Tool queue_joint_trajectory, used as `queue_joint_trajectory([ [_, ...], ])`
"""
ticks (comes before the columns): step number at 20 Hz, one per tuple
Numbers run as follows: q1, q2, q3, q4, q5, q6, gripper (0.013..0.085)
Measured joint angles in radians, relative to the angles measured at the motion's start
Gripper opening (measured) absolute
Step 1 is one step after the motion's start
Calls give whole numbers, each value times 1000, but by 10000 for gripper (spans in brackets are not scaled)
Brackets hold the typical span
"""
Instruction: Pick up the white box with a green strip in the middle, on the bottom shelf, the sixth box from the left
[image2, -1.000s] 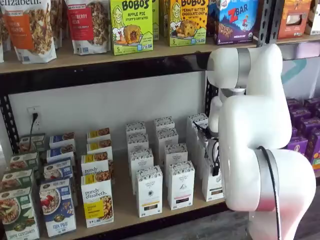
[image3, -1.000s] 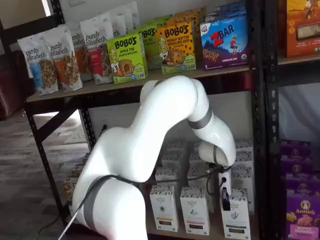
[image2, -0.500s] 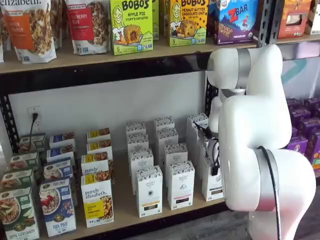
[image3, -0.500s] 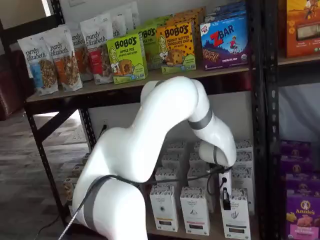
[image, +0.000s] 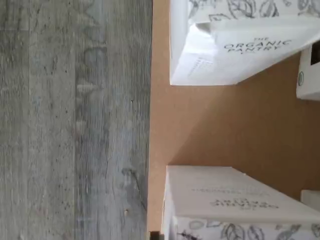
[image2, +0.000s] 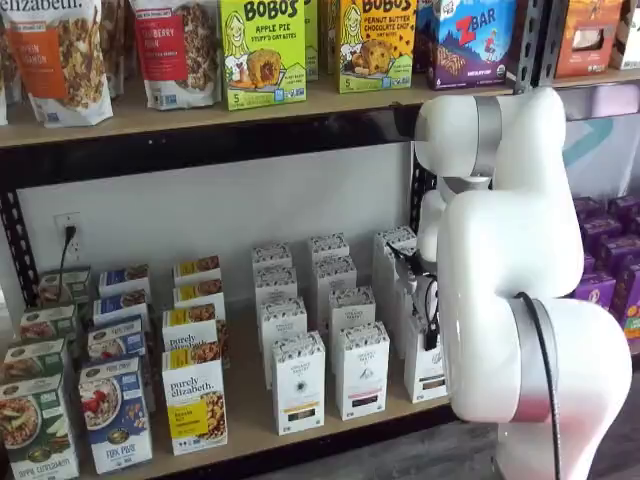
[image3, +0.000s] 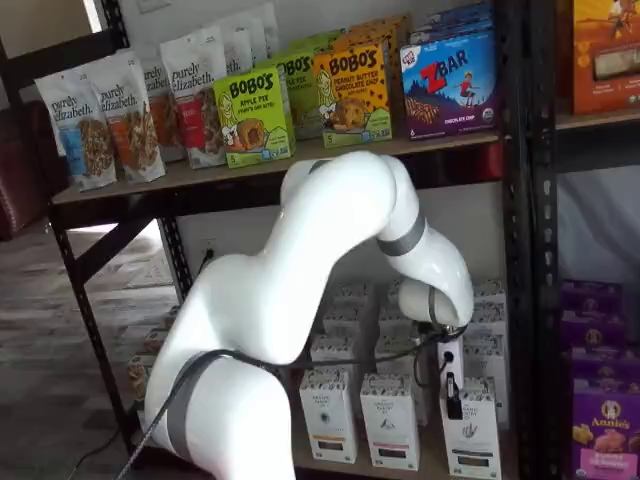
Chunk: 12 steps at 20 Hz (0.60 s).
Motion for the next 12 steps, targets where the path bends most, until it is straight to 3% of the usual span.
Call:
queue_joint_trajectory([
  [1, 0, -1, 1, -1, -1, 1, 570],
  [12, 15, -54, 96, -9, -43, 22, 570],
])
